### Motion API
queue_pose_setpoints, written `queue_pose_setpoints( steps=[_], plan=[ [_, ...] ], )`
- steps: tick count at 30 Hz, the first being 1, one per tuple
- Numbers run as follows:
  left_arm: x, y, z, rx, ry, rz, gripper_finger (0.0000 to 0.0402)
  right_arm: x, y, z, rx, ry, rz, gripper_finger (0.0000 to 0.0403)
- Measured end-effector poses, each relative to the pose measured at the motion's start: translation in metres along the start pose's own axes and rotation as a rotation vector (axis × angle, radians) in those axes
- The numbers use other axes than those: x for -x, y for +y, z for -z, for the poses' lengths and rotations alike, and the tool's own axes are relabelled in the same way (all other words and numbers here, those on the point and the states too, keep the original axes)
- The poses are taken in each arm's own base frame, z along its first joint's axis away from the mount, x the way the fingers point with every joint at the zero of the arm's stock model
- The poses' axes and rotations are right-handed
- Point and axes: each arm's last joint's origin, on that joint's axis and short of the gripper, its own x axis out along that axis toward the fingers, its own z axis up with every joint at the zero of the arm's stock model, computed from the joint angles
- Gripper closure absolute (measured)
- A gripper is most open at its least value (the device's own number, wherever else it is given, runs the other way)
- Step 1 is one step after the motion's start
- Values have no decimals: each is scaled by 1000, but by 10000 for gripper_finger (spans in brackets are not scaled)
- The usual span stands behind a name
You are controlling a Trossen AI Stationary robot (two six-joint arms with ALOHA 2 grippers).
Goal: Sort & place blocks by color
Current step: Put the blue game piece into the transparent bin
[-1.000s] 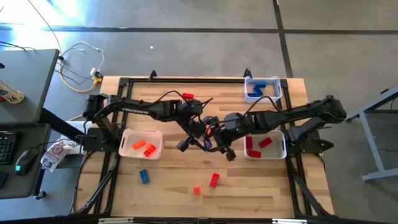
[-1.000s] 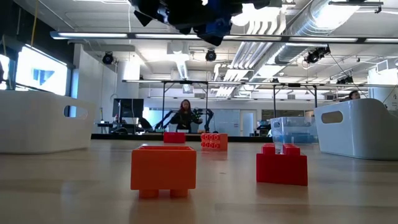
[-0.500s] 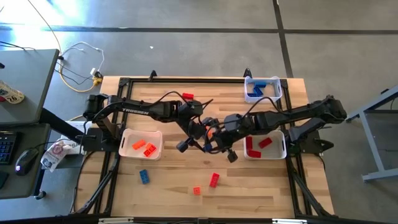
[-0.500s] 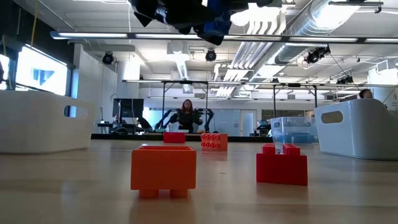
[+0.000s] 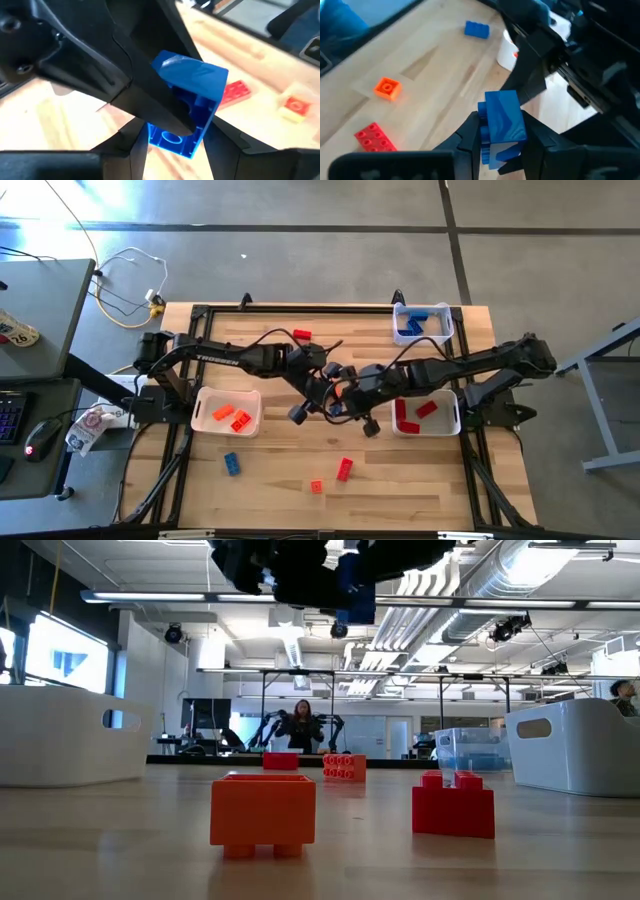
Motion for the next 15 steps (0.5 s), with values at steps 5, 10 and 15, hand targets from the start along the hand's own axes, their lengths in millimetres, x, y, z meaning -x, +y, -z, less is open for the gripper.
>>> queue_pose_setpoints(
  steps=[5, 10, 15],
  plan=[
    [1, 2, 3, 11, 104, -110, 223, 0, -3, 6, -71, 67, 66, 329],
    [4, 8, 9, 87, 275, -349, 186, 1, -9, 16, -148, 176, 175, 329],
    [9, 9, 18, 80, 430, -445, 183, 4, -14, 30, -238, 291, 181, 329]
  ],
)
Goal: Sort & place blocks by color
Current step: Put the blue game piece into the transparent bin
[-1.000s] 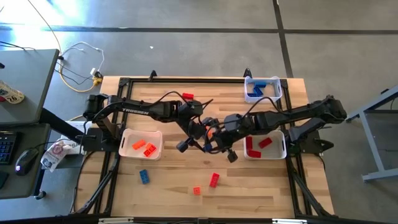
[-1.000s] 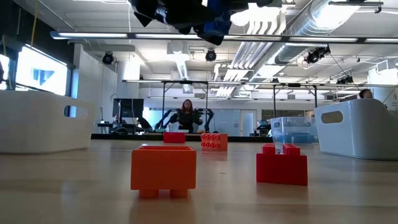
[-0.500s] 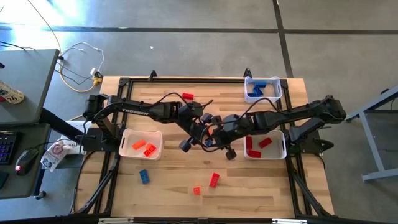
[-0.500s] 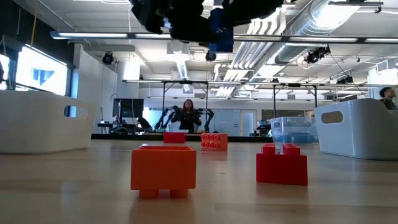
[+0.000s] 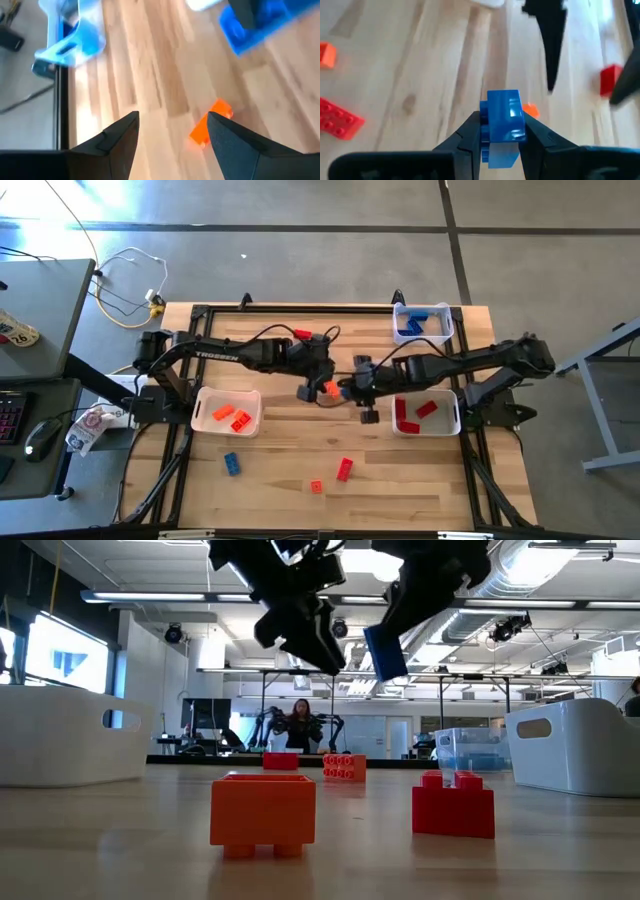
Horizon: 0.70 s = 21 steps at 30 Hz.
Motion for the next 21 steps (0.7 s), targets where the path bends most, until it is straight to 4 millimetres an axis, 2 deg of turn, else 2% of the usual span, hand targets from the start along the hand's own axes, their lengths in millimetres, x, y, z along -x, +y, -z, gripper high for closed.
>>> queue_pose_setpoints(
  steps=[5, 21],
  plan=[
    [0, 2, 7, -2, 70, -22, 182, -1, -15, 8, -64, 74, 83, 329],
    [-4, 37, 45, 180, 223, -42, 183, 4, -65, 45, -267, 359, 334, 329]
  ],
)
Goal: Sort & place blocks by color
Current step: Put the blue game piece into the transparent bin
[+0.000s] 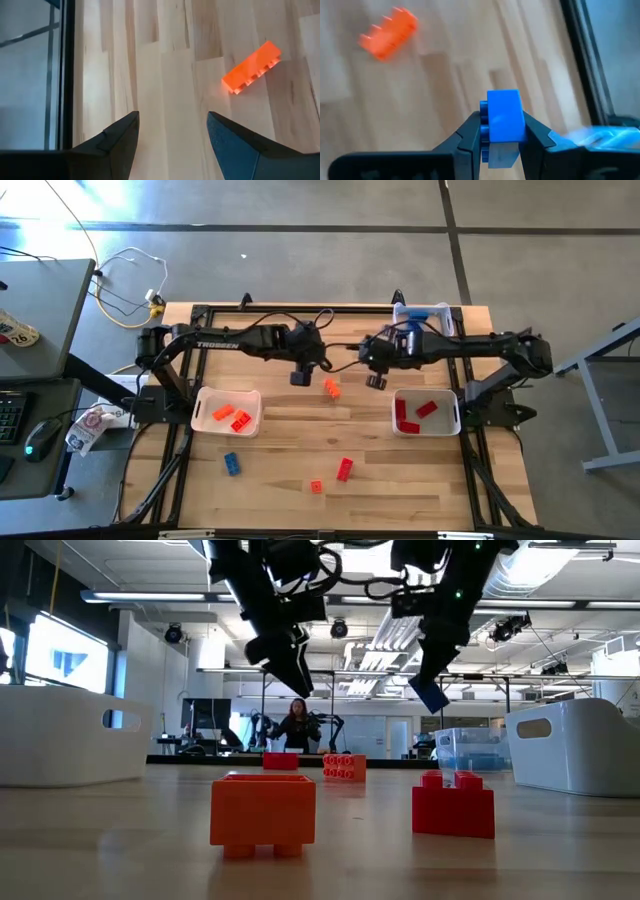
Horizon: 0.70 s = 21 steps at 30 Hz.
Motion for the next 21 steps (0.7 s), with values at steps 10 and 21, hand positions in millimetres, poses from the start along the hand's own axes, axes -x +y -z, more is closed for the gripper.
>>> queue_pose_setpoints(
  steps=[10, 21],
  plan=[
    [-3, 16, 10, 41, 36, -35, 183, -12, -37, 10, -70, 105, 52, 329],
    [-6, 38, 23, 109, 108, -151, 183, -21, -76, 21, -177, 188, 155, 329]
  ],
)
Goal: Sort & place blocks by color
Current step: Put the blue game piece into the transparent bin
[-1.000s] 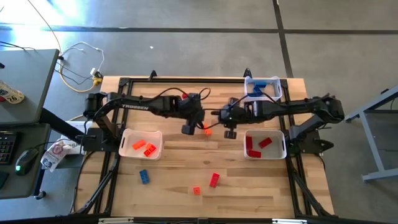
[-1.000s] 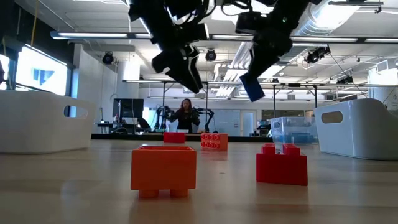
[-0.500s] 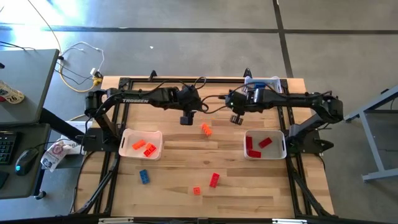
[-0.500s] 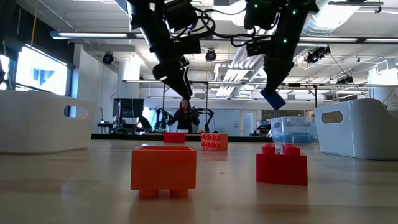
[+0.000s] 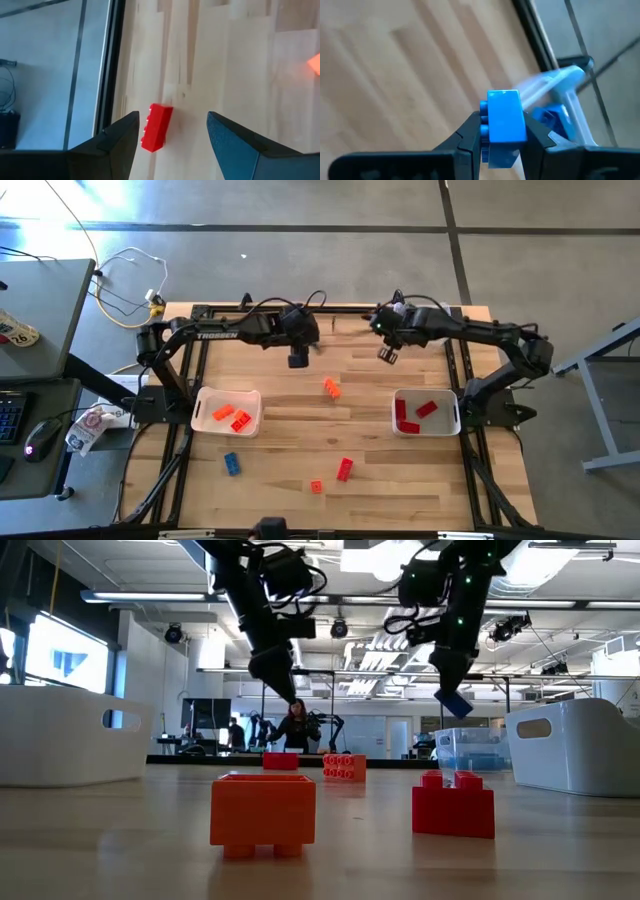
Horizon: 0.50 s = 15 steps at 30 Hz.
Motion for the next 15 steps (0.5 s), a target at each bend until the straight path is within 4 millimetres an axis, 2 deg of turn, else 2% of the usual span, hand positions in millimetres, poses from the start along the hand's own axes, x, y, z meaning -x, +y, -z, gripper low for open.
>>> queue_pose_setpoints(
  steps=[10, 15],
  plan=[
    [-1, 2, 1, 3, 4, -4, 183, -17, -42, 7, -103, 72, 90, 329],
    [-1, 2, 1, 5, 5, -3, 183, -24, -65, 13, -245, 105, 119, 329]
  ],
)
